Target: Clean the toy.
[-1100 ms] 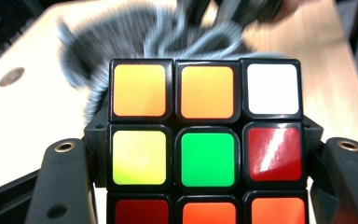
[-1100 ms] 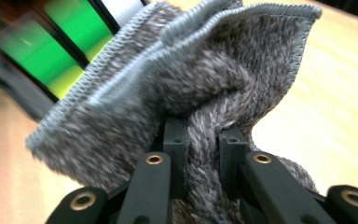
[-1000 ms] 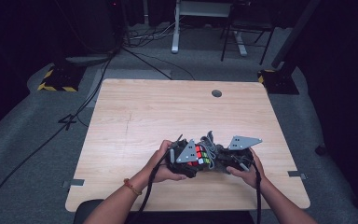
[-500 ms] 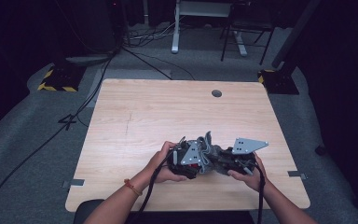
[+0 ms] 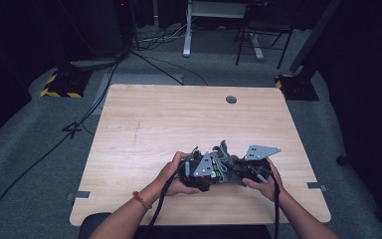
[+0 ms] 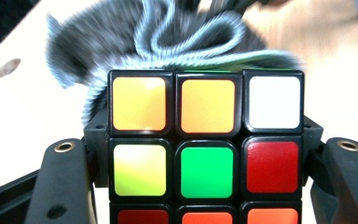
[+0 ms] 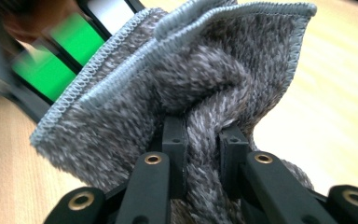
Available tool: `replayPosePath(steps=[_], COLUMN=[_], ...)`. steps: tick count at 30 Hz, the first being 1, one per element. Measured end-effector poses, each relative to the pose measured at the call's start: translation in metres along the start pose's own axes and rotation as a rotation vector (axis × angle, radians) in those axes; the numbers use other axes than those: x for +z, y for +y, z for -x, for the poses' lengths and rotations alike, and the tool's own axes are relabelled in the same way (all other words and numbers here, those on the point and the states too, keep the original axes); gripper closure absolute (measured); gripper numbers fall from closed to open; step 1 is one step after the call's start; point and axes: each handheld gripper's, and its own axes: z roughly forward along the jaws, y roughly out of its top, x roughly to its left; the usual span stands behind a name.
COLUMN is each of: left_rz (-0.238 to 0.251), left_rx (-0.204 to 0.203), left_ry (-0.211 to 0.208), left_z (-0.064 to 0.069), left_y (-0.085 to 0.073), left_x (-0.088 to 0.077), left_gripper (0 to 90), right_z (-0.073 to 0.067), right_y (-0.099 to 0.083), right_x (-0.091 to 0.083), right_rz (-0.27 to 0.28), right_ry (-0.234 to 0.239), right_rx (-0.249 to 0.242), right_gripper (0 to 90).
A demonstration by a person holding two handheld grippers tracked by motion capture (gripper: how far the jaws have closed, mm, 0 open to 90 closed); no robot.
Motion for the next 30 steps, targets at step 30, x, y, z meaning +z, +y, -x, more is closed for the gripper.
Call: replayPosePath(steps=[30], left_rz=[-0.015], left_rx=[-0.015], left_ry=[-0.032], left_z=[0.004], left_y=[-0.003], left_x=[0.008], left_gripper=[33.0], right_z=[-0.024], right_y=[0.017], right_x=[-0.015], right_rz=[0.132], right_ry=[0.064], right_rx=[-0.069], right_gripper=[77.9])
